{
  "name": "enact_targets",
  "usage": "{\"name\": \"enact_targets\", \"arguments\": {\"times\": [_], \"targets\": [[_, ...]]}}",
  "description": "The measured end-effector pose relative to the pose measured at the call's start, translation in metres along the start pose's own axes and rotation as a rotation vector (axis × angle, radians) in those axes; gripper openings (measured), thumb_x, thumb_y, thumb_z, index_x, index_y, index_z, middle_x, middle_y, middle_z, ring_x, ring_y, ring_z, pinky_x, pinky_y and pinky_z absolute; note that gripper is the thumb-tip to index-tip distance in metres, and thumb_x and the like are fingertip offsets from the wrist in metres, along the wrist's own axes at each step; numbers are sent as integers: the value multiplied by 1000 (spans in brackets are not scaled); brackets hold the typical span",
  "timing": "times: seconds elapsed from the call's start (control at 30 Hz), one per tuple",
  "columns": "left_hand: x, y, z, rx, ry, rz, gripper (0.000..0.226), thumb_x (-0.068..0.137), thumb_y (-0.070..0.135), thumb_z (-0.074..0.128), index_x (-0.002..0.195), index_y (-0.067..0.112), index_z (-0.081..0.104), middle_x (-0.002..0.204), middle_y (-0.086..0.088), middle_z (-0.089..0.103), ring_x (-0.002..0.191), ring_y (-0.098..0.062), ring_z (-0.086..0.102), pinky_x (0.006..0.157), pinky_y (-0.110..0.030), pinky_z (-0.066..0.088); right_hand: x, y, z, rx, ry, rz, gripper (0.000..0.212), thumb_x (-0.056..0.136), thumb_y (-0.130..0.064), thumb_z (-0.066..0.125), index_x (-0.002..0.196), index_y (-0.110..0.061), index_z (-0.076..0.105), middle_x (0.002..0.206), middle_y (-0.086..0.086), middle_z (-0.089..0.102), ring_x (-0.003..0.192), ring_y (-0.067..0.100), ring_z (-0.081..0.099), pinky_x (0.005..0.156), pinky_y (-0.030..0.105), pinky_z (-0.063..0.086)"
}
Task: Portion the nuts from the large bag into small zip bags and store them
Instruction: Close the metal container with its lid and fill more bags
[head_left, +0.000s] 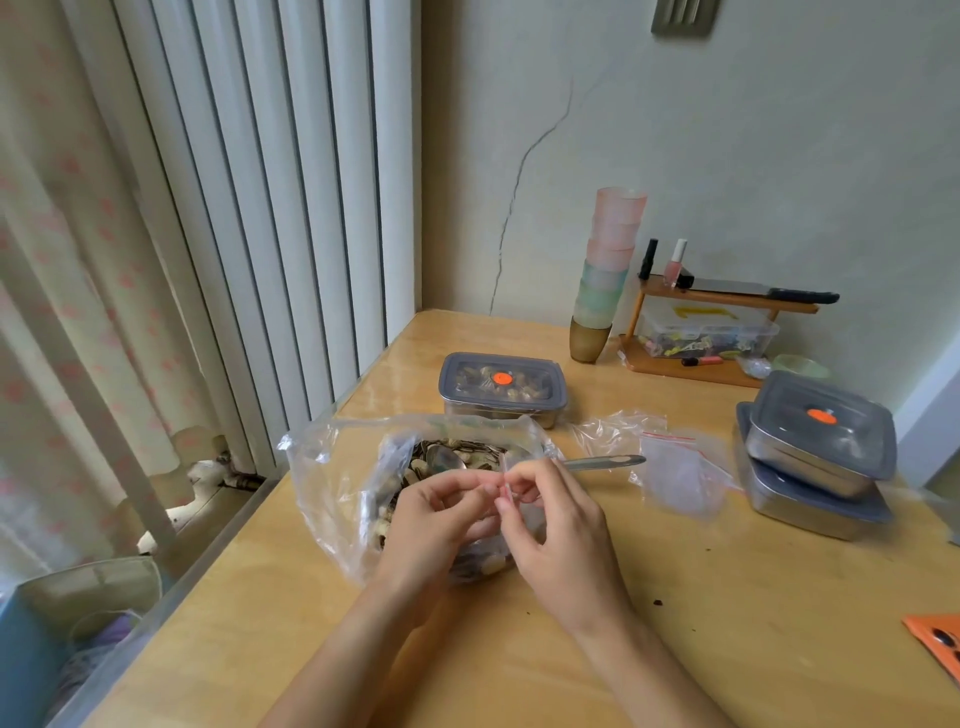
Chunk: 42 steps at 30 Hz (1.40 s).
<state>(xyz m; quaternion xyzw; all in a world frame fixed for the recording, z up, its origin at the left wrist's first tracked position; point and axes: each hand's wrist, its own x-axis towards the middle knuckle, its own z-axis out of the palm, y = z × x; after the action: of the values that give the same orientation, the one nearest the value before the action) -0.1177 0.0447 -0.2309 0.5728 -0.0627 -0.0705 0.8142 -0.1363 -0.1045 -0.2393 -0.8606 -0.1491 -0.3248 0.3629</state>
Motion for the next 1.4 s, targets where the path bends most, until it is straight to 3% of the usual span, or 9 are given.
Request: {"name": "enact_targets", "arguments": {"times": [0.17,0.27,0.47,0.63,0.77,0.83,1.03,1.23,1.4], "targets": [[3,-3,1,-2,-31,-3,17,100,12,64,107,5,77,105,-19,77,99,-28,75,84,-29,60,1,2,-4,-9,28,19,21,91,-5,71,102,-20,61,97,-16,66,93,1,65,79,20,51],[3,-6,0,37,-22,46,15,99,11,65,107,4,75,104,-19,76,104,-28,74,93,-37,59,1,3,-6,23,104,93,22,91,-2,71,102,-19,62,91,-17,71,89,-6,67,76,12,50],[3,-8,3,111,10,109,12,96,12,71,104,4,72,100,-15,76,98,-25,74,89,-33,61,0,2,-5,17,50,90,29,91,-1,72,112,-20,67,98,-14,77,92,-7,69,78,3,45],[3,-9,3,116,16,110,11,94,10,73,103,4,71,100,-15,76,100,-31,74,91,-38,61,1,1,-1,-6,69,100,23,88,-1,76,101,-19,71,90,-14,74,87,-4,68,76,8,48],[4,-11,3,169,17,156,6,94,4,71,100,3,71,95,-10,76,95,-25,75,88,-34,61,1,6,-4,0,70,122,16,87,-6,79,83,-21,73,78,-15,64,73,-1,60,67,7,40],[3,-11,4,227,9,178,7,96,5,70,99,7,76,95,-7,78,95,-22,75,87,-32,61,1,8,-4,-7,65,128,19,86,-9,79,77,-22,68,76,-14,59,72,7,59,65,13,42],[1,-8,7,229,-4,143,11,96,14,71,100,10,80,97,-8,79,100,-25,76,94,-42,60,1,12,-3,6,12,127,21,89,-15,76,74,-19,62,75,-9,56,71,14,55,63,26,45],[0,-5,4,176,-9,142,18,98,18,69,95,4,78,96,-16,78,97,-32,76,92,-45,61,5,7,-10,86,-49,98,21,91,-8,75,78,-16,61,78,-11,57,73,8,56,66,14,39],[2,-10,1,382,83,227,13,98,19,70,86,16,77,84,-6,77,84,-31,75,87,-56,60,4,6,-10,60,-11,94,24,91,-5,72,78,-17,56,76,-11,56,73,10,56,65,16,39]]}}
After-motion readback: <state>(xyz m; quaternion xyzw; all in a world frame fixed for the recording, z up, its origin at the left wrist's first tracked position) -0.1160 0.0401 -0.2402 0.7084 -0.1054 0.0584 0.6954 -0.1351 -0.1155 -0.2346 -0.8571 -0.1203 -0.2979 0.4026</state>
